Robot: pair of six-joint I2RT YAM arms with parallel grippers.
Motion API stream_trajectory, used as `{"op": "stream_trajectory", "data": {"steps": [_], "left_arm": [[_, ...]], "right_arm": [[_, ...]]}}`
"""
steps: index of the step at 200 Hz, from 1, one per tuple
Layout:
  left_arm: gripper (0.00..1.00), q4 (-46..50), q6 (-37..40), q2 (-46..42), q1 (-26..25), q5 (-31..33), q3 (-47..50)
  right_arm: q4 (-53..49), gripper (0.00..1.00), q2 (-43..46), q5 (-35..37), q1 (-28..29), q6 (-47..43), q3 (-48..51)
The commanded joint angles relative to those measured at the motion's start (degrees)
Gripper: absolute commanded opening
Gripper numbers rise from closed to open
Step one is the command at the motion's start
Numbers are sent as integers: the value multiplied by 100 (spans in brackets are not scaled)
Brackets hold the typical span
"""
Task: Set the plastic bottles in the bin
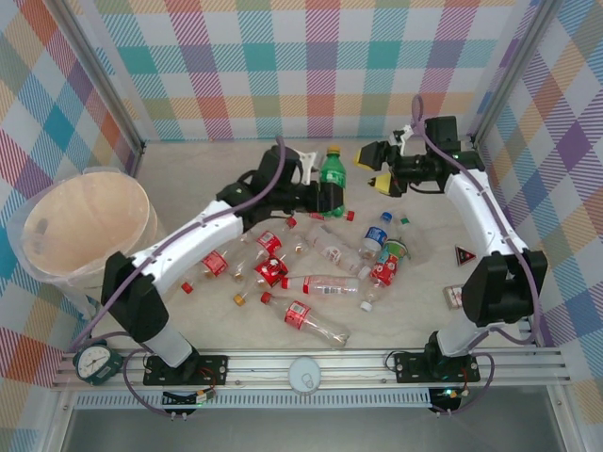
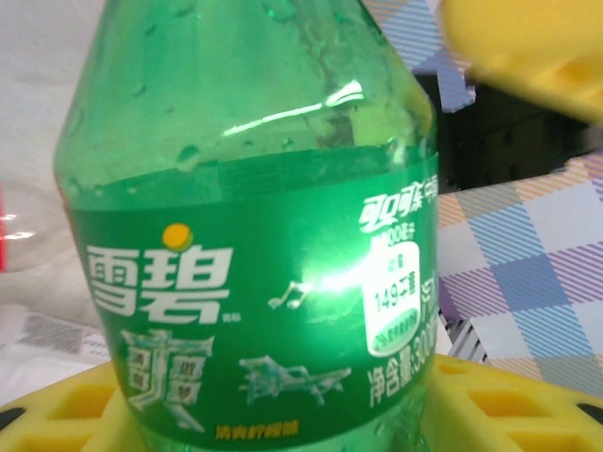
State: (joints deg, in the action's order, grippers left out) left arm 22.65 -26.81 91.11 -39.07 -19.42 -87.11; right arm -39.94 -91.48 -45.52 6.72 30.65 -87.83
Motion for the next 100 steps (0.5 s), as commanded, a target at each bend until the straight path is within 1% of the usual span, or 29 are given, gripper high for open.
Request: {"op": "stream_trajectory", "data": {"steps": [1, 13, 25, 42, 53, 60, 79, 92, 100], "left_arm": [[38, 1819, 430, -614, 391, 513, -938], [35, 2761, 431, -771, 674, 741, -1500], [32, 3630, 393, -990, 1124, 655, -1955], [30, 4488, 427, -1462, 2017, 676, -2315], [25, 5011, 576, -1691, 2534, 834, -2631], [22, 5334, 718, -1780, 2785, 1068, -2880], [13, 5949, 1059, -1929, 3097, 1837, -3335], [6, 6181, 1108, -2050, 3236, 2309, -3375], [4, 6249, 1118, -2145, 3320, 2549, -3325]], "right_arm": [[-697, 95, 371, 837, -47, -594, 97], [-696, 95, 421, 934, -66, -648, 238], [-584, 95, 412, 804, -77, -624, 361], [-253, 94, 372, 575, -69, -507, 531], [-166, 94, 328, 578, -70, -494, 569], [-138, 94, 288, 579, -66, -515, 566], [-218, 95, 91, 501, -66, -700, 444], [-407, 95, -49, 481, -66, -874, 308], [-490, 95, -95, 501, -66, -967, 268]]}}
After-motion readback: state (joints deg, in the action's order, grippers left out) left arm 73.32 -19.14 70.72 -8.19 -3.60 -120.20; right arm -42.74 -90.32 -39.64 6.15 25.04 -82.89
